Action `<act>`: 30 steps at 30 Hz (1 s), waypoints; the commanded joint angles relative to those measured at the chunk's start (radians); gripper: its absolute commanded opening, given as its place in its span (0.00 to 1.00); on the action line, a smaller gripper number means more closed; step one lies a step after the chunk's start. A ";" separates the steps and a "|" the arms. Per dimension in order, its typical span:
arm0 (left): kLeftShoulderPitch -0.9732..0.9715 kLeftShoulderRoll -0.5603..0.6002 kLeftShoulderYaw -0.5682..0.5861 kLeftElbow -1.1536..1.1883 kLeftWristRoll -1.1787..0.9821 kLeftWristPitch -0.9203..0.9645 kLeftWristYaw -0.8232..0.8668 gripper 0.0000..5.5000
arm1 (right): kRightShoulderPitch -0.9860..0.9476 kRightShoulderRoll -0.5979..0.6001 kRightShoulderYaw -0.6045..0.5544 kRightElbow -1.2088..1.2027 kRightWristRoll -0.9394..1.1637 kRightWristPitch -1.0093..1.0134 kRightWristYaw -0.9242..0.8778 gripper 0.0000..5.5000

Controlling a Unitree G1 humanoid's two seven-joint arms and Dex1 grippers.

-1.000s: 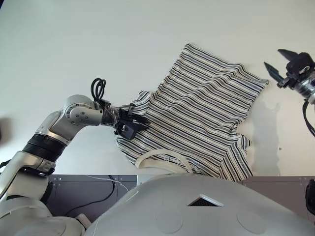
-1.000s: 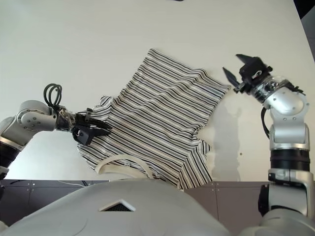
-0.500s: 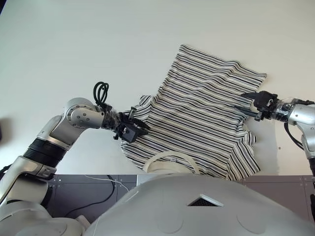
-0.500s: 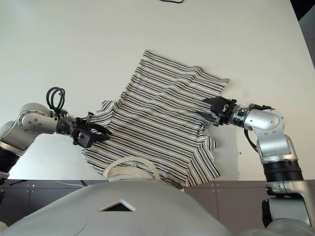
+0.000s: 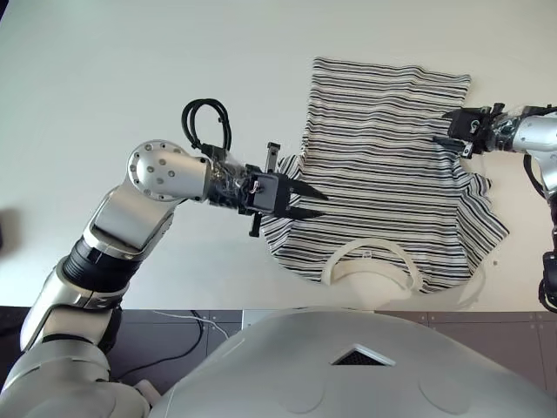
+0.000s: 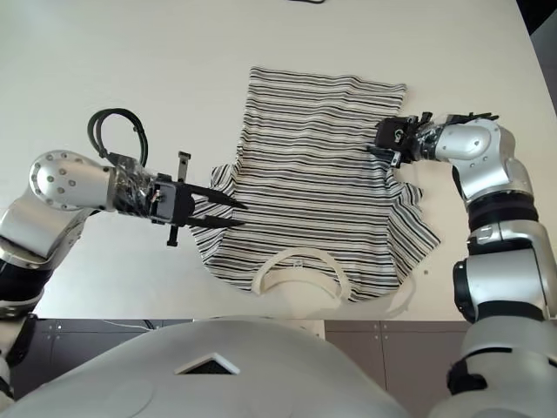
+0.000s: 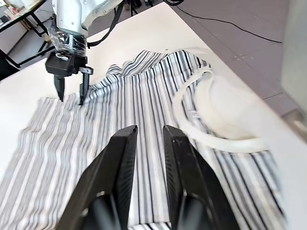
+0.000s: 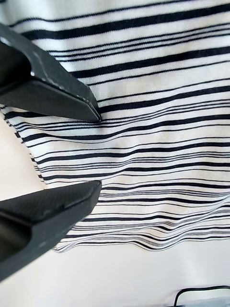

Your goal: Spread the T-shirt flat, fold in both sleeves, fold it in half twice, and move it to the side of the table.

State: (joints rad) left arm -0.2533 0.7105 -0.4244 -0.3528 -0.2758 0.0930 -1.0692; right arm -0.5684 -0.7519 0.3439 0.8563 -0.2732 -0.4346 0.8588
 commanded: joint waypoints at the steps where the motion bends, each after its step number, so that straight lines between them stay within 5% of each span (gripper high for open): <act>1: -0.066 -0.148 -0.029 0.120 0.144 -0.039 0.146 0.18 | 0.056 -0.037 -0.100 -0.150 0.128 0.024 0.070 0.41; 7: -0.206 -0.288 -0.130 0.486 0.463 -0.224 0.332 0.18 | 0.282 -0.124 -0.296 -0.583 0.283 0.182 0.051 0.41; 15: -0.218 -0.238 -0.218 0.824 0.676 -0.423 0.342 0.18 | 0.555 -0.149 -0.556 -0.956 0.363 0.381 -0.047 0.41; 22: -0.178 -0.146 -0.199 0.857 0.681 -0.435 0.266 0.18 | 0.761 -0.101 -0.670 -1.056 0.381 0.425 -0.083 0.41; 30: 0.056 -0.034 -0.026 0.492 0.522 -0.173 0.200 0.18 | 0.945 0.003 -0.721 -1.158 0.388 0.466 -0.164 0.41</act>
State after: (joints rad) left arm -0.2635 0.6381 -0.4538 0.1787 0.2397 -0.1401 -0.8229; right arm 0.3534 -0.7578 -0.3572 -0.2849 0.1196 0.0211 0.7022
